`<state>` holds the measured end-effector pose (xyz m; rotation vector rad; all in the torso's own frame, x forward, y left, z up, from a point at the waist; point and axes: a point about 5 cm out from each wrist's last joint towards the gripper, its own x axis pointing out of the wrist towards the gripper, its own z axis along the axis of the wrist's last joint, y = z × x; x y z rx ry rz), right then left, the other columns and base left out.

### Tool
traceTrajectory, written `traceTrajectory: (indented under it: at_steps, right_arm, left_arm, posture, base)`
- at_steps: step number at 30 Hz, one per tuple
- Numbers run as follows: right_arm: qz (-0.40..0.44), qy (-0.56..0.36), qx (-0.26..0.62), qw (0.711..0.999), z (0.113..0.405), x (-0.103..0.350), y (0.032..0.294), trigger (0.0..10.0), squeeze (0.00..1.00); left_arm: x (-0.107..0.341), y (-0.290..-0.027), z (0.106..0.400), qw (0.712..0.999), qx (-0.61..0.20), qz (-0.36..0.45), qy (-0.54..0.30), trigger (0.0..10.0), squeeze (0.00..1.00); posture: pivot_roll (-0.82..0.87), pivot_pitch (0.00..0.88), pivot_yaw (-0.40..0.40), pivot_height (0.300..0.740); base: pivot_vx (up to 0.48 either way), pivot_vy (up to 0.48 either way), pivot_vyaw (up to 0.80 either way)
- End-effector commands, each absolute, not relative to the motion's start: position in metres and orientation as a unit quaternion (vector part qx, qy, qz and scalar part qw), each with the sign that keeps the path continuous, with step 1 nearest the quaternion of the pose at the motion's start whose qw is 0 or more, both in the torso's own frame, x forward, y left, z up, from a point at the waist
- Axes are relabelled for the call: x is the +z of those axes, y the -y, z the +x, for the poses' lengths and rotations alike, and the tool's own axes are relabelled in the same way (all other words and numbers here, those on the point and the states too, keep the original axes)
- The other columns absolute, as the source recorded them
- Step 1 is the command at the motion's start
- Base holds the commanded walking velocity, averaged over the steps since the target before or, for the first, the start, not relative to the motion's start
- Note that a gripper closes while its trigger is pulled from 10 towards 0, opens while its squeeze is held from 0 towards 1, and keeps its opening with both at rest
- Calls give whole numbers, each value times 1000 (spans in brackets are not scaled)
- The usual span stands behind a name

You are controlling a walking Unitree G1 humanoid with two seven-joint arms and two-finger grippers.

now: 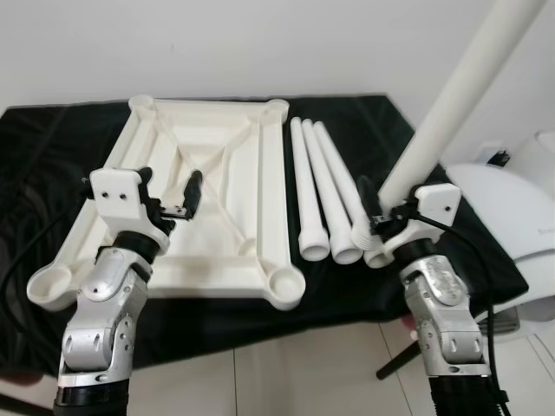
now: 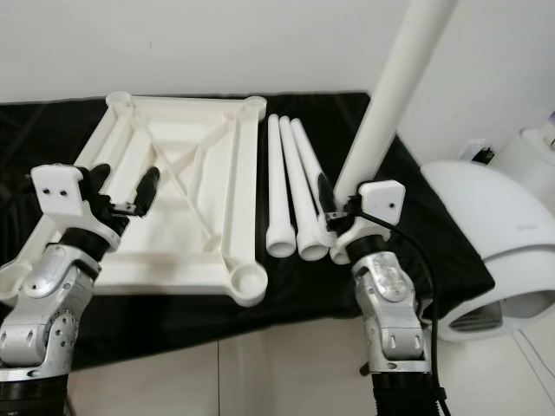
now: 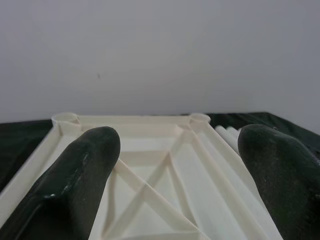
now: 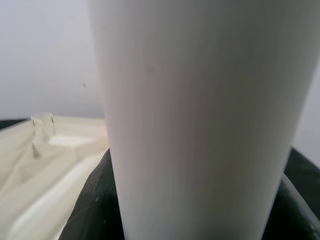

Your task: Building children table

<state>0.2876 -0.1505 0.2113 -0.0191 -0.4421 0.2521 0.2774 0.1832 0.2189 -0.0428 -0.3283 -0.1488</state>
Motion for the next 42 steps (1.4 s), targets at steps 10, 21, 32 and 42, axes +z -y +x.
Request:
traceTrajectory:
  at_steps: [10, 21, 32, 42]
  right_arm:
    - [-10, 215, 144, 966, 289, 210, 143, 10000, 0]
    - [-29, 222, 170, 960, 297, 216, 142, 10000, 0]
    - [-30, 234, 177, 955, 299, 224, 142, 10000, 0]
    - [-1, 261, 182, 948, 298, 242, 146, 10000, 0]
  left_arm:
    - [215, -164, 271, 974, -166, 9, 154, 10000, 0]
    - [184, -105, 252, 866, -451, 193, 98, 10000, 0]
    - [151, -101, 247, 813, -518, 263, 29, 10000, 0]
    - [126, -122, 255, 804, -508, 307, -30, 10000, 0]
  posture:
    - [21, 107, 5, 740]
    - [26, 118, 9, 740]
    - [12, 121, 29, 740]
    - [4, 124, 34, 740]
  base:
    - [0, 0, 0]
    - [0, 0, 0]
    - [0, 0, 0]
    - [0, 0, 0]
